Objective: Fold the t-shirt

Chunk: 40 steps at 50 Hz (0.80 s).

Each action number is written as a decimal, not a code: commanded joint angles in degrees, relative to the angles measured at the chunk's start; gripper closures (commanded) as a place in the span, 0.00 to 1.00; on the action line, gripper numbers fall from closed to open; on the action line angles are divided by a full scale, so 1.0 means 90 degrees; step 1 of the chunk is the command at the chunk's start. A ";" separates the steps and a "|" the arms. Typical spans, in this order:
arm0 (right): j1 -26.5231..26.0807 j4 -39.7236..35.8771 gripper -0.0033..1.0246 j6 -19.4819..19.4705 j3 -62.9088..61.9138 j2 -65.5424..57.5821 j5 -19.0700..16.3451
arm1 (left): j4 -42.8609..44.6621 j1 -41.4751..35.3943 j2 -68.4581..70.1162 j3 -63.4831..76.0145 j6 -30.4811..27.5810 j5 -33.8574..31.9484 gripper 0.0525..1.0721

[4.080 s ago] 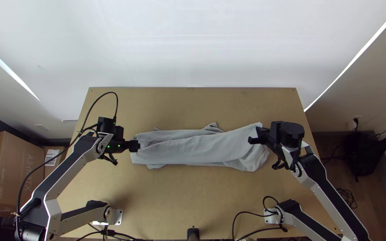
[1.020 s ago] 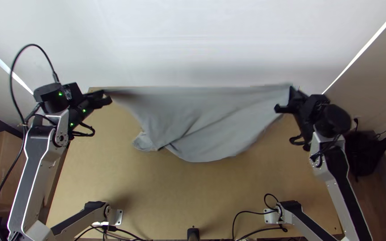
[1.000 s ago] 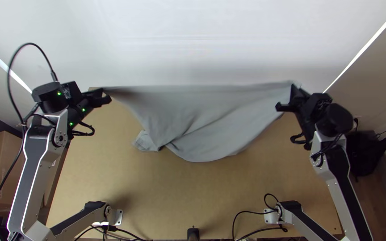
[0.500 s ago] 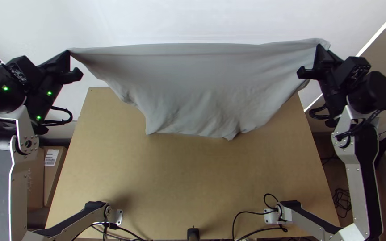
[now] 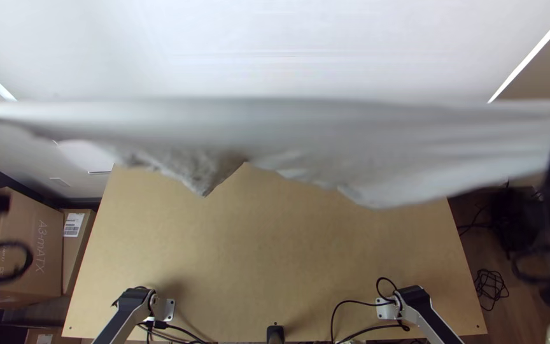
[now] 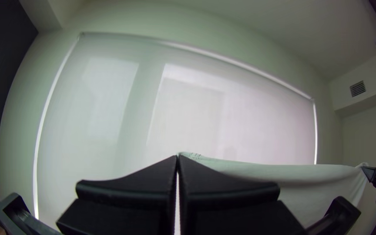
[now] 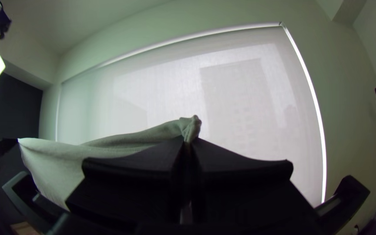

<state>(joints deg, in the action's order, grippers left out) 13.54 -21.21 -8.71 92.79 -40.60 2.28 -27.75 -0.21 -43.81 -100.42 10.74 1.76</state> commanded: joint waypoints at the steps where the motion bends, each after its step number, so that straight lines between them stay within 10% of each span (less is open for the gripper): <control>1: 0.0058 -0.0426 0.98 -0.0458 0.0188 0.0615 0.0147 | -0.0403 0.0121 0.0600 -0.0112 0.0125 0.0244 0.98; 21: 0.0019 -0.1793 0.98 -0.1151 -0.0056 0.1093 -0.0146 | -0.1936 0.0716 0.1255 0.0328 0.1248 -0.0254 0.98; 40: 0.0439 -0.1501 0.98 -0.1454 -0.4041 0.1884 -0.0469 | -0.0999 0.0687 0.1509 0.4224 0.1287 -0.0762 0.98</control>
<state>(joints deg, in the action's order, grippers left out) 15.75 -37.93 -20.21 63.35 -26.50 -2.44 -40.58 5.80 -30.63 -68.53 21.08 -5.37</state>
